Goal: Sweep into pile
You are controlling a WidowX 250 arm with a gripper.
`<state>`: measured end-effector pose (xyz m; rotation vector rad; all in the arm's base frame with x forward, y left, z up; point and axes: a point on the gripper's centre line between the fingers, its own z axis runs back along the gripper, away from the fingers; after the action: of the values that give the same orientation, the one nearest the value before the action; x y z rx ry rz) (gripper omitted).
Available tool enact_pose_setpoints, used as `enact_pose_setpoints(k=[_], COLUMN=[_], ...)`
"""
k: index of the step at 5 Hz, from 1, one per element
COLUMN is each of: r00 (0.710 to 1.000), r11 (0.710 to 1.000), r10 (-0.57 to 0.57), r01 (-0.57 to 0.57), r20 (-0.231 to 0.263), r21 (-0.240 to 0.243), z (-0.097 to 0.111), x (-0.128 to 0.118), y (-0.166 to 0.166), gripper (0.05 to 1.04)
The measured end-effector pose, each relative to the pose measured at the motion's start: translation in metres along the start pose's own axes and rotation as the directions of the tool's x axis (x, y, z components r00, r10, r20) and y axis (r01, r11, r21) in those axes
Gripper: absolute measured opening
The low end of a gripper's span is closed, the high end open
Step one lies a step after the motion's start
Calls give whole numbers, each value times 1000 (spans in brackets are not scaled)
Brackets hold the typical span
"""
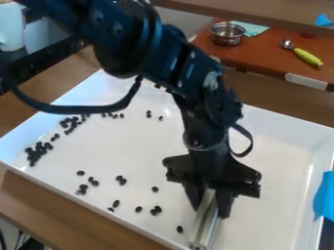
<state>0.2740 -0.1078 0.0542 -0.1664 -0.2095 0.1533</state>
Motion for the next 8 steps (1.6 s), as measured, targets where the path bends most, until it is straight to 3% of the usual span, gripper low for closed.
enact_pose_setpoints(k=[1, 3, 6, 7, 8], r00=[1000, 999, 995, 995, 993], r11=[1000, 999, 970, 964, 955], r10=[-7, -38, -96, -94, -117], r01=[7, 38, 87, 83, 114], r20=[14, -7, 28, 31, -5], r21=[-1, 38, 227, 253, 275], z=[1, 9, 19, 24, 31], x=[0, 12, 30, 30, 27], y=[13, 74, 165, 190, 221], gripper=[380, 380, 380, 380, 380])
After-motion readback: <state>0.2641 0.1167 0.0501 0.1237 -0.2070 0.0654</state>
